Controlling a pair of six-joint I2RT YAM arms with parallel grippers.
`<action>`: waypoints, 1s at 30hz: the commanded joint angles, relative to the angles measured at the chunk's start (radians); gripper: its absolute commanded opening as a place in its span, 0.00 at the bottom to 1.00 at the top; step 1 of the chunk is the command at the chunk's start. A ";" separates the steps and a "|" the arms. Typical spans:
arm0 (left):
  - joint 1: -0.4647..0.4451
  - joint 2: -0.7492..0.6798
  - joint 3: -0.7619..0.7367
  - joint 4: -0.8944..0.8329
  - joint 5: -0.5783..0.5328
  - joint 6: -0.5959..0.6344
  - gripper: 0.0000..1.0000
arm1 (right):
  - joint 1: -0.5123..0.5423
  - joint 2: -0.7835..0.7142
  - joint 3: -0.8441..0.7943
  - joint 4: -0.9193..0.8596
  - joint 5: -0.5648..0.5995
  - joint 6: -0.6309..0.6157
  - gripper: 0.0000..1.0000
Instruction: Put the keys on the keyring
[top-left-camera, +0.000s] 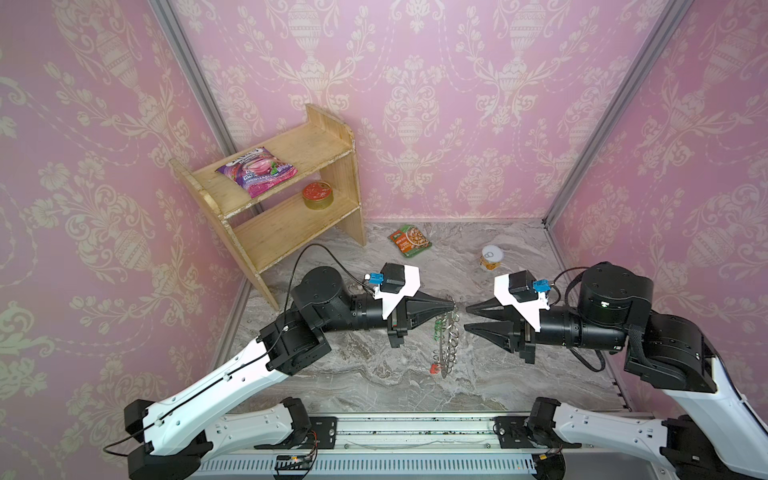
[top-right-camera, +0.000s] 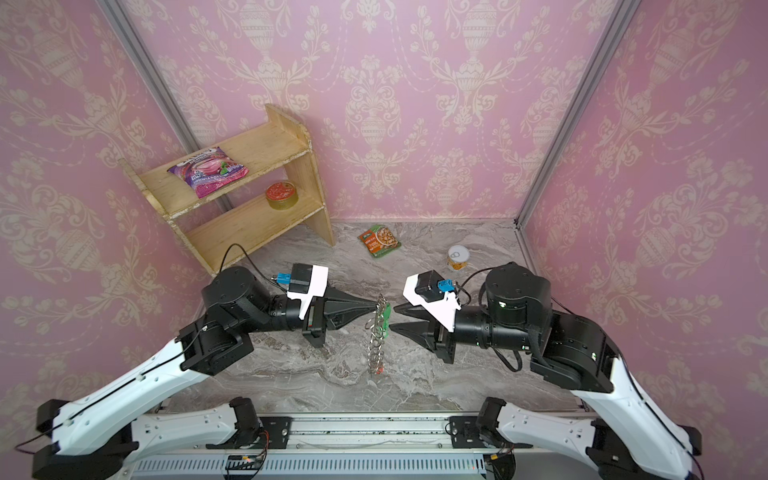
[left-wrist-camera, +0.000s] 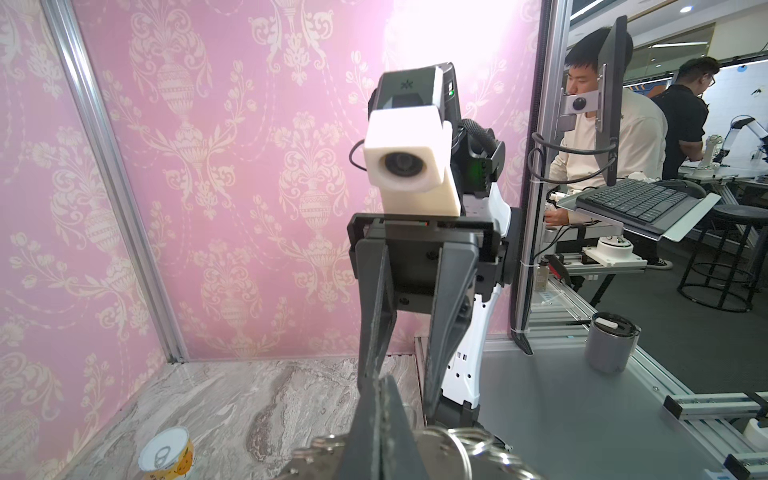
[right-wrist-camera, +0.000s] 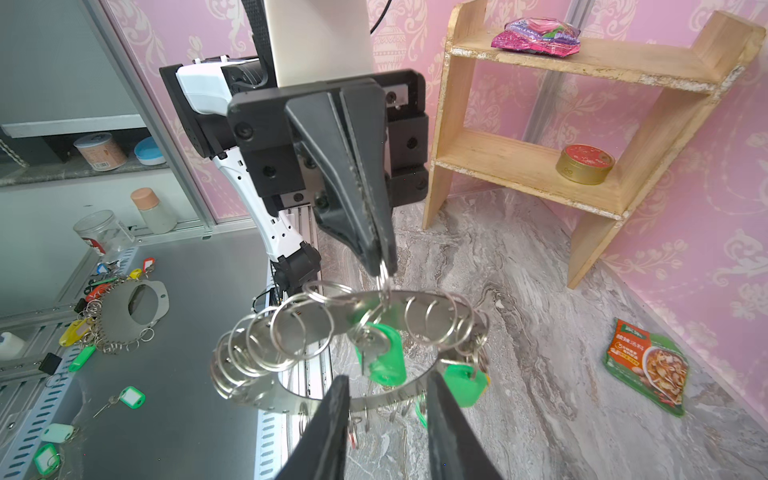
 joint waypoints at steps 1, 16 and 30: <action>0.003 -0.002 0.004 0.095 0.022 -0.027 0.00 | -0.006 -0.006 -0.017 0.064 -0.034 0.037 0.33; 0.002 0.008 0.004 0.135 0.032 -0.046 0.00 | -0.007 0.013 -0.023 0.107 -0.047 0.030 0.33; 0.003 0.006 -0.003 0.147 0.026 -0.041 0.00 | -0.006 0.022 -0.023 0.135 -0.103 0.047 0.31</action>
